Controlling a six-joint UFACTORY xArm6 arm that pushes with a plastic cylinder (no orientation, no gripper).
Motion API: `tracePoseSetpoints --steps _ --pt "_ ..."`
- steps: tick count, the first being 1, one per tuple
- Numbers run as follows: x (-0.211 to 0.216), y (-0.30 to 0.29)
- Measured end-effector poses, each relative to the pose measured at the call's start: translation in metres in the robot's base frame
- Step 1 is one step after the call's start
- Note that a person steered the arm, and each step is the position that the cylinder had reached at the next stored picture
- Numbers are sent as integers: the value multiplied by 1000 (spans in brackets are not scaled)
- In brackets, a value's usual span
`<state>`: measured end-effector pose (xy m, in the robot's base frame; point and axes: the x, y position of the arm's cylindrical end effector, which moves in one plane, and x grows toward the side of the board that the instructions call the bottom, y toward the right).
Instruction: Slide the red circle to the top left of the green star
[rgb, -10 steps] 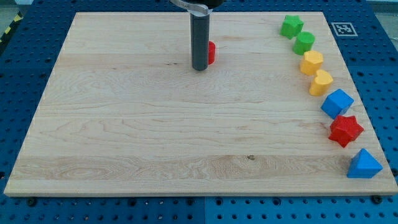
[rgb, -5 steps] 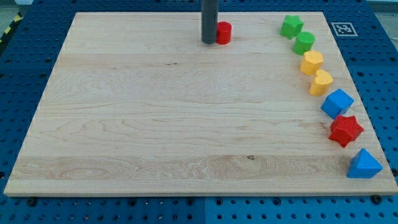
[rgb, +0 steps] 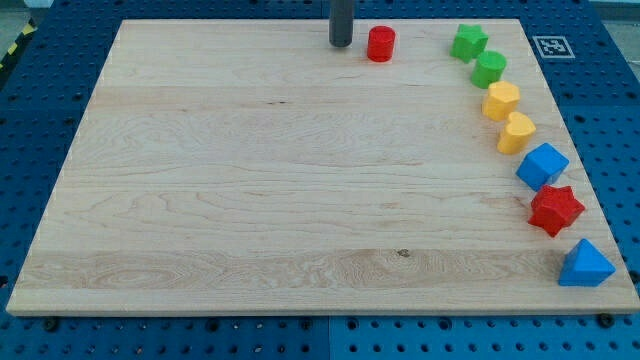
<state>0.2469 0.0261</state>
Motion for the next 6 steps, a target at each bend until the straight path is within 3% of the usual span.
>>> tracePoseSetpoints --steps 2,6 --pt "37 25" --pt "-4 70"
